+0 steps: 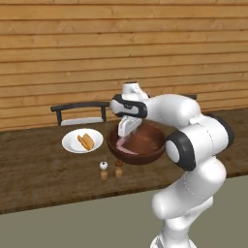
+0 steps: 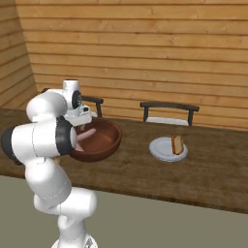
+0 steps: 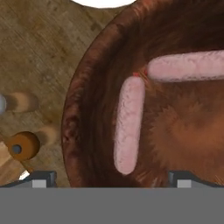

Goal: Place one bun and one sausage from the bowl on each plate.

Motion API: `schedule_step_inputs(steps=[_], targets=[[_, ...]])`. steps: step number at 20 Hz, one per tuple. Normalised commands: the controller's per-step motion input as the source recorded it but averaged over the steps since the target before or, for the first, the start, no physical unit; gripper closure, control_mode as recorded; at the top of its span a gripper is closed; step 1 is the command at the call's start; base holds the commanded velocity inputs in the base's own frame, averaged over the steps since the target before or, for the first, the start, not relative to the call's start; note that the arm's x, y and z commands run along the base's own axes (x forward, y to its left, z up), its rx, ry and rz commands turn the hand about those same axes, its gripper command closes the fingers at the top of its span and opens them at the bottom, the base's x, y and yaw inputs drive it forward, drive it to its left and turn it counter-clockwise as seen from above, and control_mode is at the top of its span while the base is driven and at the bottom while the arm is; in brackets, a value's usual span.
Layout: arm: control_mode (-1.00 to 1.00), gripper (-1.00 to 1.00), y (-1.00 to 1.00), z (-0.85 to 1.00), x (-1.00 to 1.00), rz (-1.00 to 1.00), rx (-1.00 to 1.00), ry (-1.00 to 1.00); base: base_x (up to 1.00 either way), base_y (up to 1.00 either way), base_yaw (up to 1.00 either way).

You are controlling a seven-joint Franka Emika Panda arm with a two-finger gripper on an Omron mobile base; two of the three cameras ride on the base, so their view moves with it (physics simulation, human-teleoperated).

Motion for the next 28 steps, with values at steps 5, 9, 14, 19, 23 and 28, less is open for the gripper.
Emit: schedule_step_inputs(steps=[5,9,14,19,23,28], targets=[[-1.00,-1.00,-0.14,-0.23,0.17,0.04,0.07,0.00,0.00,0.00,0.00],[-1.00,-1.00,-0.04,-0.41,0.00,0.06,0.07,0.00,0.00,0.00,0.00],[-1.00,-1.00,0.00,-0.37,0.11,0.09,0.04,0.00,0.00,0.00,0.00],[-1.00,-1.00,0.00,-0.24,0.09,0.09,0.05,-0.03,0.00,0.00,0.00],[-1.00,-1.00,0.00,-0.25,0.03,0.09,0.03,-0.04,0.00,0.00,0.00],[-1.00,-1.00,0.01,-0.21,0.20,0.05,0.01,-0.04,0.00,0.00,0.00]])
